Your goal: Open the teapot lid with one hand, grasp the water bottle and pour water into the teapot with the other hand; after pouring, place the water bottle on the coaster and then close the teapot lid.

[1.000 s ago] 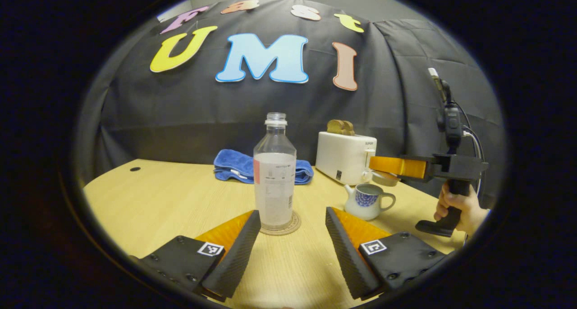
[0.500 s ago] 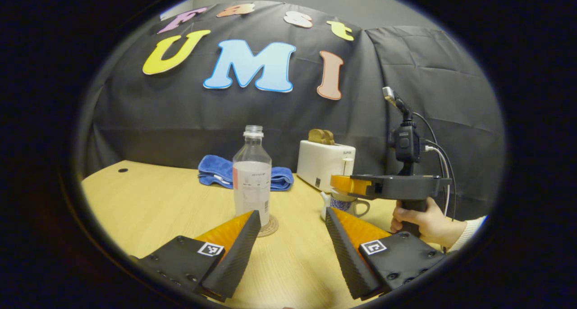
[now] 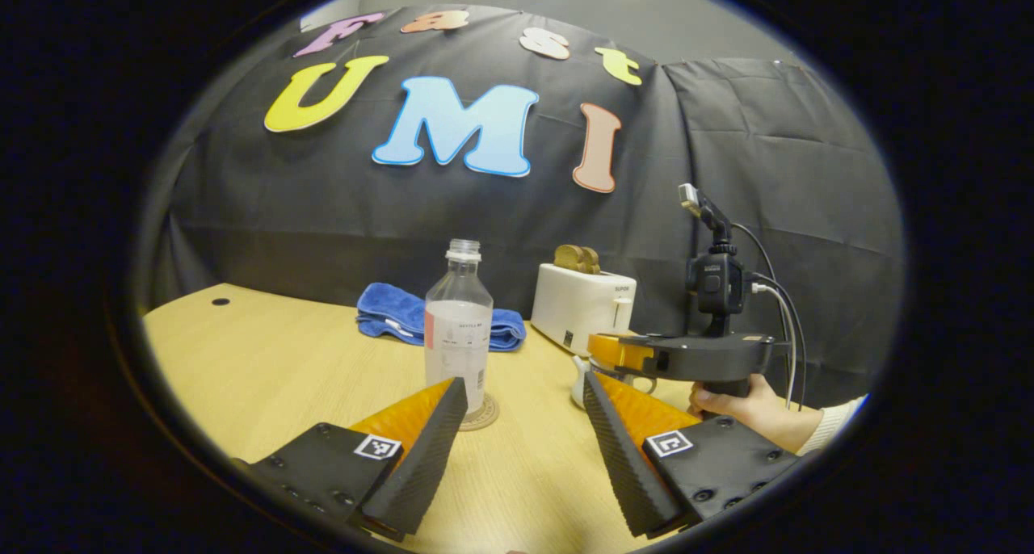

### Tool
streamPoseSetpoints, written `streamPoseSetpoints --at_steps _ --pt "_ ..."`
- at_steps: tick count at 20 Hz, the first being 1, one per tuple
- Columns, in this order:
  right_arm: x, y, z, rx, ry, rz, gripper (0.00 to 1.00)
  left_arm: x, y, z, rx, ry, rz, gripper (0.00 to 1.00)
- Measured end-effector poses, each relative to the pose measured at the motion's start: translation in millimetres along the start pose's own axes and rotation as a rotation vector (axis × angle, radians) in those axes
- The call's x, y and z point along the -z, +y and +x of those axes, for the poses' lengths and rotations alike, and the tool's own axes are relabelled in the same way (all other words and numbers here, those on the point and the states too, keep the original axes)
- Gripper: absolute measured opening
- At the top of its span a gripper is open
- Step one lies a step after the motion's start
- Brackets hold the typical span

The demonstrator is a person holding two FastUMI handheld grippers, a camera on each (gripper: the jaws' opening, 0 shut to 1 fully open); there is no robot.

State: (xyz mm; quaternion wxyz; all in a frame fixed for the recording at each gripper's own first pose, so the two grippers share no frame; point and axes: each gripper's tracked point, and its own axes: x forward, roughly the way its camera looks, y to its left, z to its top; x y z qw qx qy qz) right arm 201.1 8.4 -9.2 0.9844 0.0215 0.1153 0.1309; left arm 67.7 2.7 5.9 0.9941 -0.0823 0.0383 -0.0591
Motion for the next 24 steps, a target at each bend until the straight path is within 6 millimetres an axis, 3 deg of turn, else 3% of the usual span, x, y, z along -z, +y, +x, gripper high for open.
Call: streamPoseSetpoints --at_steps 6,7,8,10,11,13,17,20,24 --pt "-23 1 -19 0.025 -0.033 0.032 0.19 -2 -3 -2 0.004 -0.008 0.021 1.0" --pt "-29 2 -23 0.03 -0.04 0.024 0.36 -3 -3 -3 0.005 -0.006 0.022 1.0" --pt "-32 5 -34 0.026 -0.055 0.02 0.47 -2 -4 -2 0.007 -0.007 0.024 1.0" --pt "-41 13 -59 0.024 -0.092 0.017 0.59 -5 -5 -4 0.008 -0.015 0.033 1.0" --pt "-44 16 -71 0.028 -0.113 0.013 0.71 -7 -6 -5 0.009 -0.02 0.038 1.0" --pt "-49 20 -97 0.043 -0.155 -0.005 0.8 -10 -10 -7 0.017 -0.03 0.045 1.0" --pt "-51 27 -146 0.073 -0.217 -0.05 0.92 -8 -14 -19 0.013 -0.03 0.084 1.0" --pt "-44 29 -178 0.104 -0.244 -0.091 0.92 -3 -20 -35 0.013 -0.027 0.101 1.0" --pt "-22 34 -215 0.121 -0.251 -0.088 0.92 -10 -29 -59 0.015 -0.048 0.109 1.0"
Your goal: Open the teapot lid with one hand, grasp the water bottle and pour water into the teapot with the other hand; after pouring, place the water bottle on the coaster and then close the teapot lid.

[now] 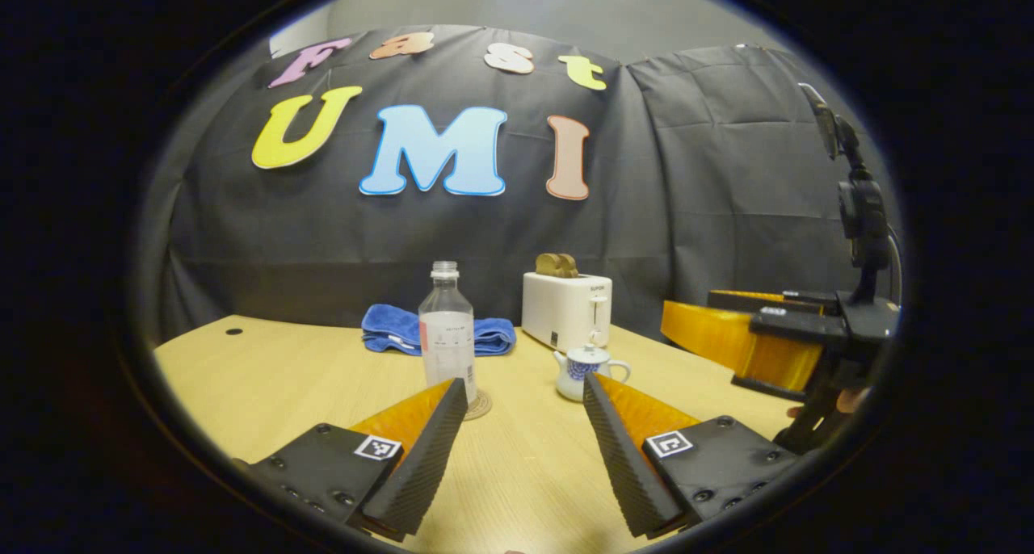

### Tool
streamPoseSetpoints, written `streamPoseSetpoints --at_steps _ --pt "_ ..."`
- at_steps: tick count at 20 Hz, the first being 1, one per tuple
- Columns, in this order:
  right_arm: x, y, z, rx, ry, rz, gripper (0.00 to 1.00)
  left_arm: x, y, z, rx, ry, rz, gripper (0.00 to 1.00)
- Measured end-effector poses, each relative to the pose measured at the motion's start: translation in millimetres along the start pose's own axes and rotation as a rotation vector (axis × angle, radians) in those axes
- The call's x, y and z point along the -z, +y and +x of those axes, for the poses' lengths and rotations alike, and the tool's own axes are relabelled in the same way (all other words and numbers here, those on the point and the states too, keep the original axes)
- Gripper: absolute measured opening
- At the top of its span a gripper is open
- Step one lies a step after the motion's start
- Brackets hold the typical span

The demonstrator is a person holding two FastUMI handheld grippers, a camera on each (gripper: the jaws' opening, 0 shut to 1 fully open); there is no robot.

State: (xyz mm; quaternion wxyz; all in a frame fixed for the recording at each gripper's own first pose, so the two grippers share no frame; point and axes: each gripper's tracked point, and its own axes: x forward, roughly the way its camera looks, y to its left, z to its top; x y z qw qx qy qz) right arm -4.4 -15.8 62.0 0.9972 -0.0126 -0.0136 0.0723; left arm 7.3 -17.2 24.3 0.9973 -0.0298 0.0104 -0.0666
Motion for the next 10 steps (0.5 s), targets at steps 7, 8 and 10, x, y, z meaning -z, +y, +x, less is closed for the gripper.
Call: streamPoseSetpoints --at_steps 7,8,10 --pt "32 -4 -34 0.031 0.002 0.031 0.92 -14 -5 -35 -0.058 -0.055 0.025 1.0" --pt "34 -6 -36 0.039 0.001 0.032 0.92 -14 -6 -38 -0.066 -0.059 0.021 1.0" --pt "38 -10 -40 0.049 -0.004 0.04 0.92 -13 -5 -42 -0.087 -0.068 0.016 1.0"
